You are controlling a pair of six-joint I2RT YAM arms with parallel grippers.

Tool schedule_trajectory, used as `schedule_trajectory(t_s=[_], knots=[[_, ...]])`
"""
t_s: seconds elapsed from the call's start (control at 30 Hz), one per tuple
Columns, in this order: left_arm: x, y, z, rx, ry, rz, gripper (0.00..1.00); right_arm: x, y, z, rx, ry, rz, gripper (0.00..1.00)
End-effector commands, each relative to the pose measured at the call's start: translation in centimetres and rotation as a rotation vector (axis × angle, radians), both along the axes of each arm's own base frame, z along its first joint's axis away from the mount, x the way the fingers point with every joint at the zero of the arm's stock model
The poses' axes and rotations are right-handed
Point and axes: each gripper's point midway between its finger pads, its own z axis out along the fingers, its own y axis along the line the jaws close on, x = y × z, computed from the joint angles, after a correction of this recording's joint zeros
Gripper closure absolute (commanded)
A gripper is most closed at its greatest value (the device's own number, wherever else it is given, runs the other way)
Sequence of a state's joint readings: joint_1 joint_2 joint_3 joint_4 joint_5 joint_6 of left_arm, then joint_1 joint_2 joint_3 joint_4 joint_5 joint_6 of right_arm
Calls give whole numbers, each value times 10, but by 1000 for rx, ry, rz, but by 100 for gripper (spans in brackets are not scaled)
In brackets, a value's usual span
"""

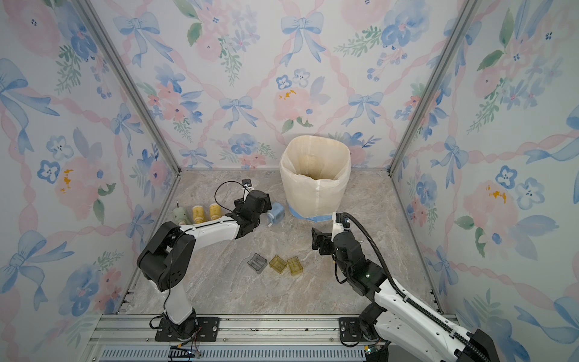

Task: Take out the pencil sharpener tray and clean the shavings
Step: Pick up the pencil sharpener from the center of the board.

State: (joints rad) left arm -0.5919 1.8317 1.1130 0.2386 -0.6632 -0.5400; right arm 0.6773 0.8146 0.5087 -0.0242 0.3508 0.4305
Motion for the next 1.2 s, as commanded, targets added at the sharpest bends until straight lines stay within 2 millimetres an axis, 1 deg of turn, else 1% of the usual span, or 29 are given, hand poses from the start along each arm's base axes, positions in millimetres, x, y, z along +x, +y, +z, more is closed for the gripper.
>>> schedule_trajectory(t_s=[0.0,0.07,0.2,0.4,0.5,0.63,0.73,0.87,1.07,1.17], knots=[[8,10,-20,12,25,62,4,0,-5,-8,-6,23,-17,9],[11,10,-29,-4,40,66,4,-1,-5,-7,-1,24,-16,9],[19,17,-45,-33,61,94,4,-3,-6,-8,-3,29,-17,9],[29,20,-55,-26,71,107,4,-4,-8,-10,3,38,-24,9],[34,19,-65,-30,86,105,6,-3,-8,-11,6,39,-26,9],[38,19,-77,-32,106,102,11,-3,-8,-10,5,40,-28,9],[38,21,-81,-36,112,107,14,-3,-9,-9,8,39,-32,9],[38,23,-84,-34,115,111,17,-2,-9,-8,9,41,-32,9],[41,23,-85,-36,118,102,26,-1,-8,-8,20,45,-35,9],[42,25,-88,-44,129,96,26,-2,-8,-7,25,44,-36,9]])
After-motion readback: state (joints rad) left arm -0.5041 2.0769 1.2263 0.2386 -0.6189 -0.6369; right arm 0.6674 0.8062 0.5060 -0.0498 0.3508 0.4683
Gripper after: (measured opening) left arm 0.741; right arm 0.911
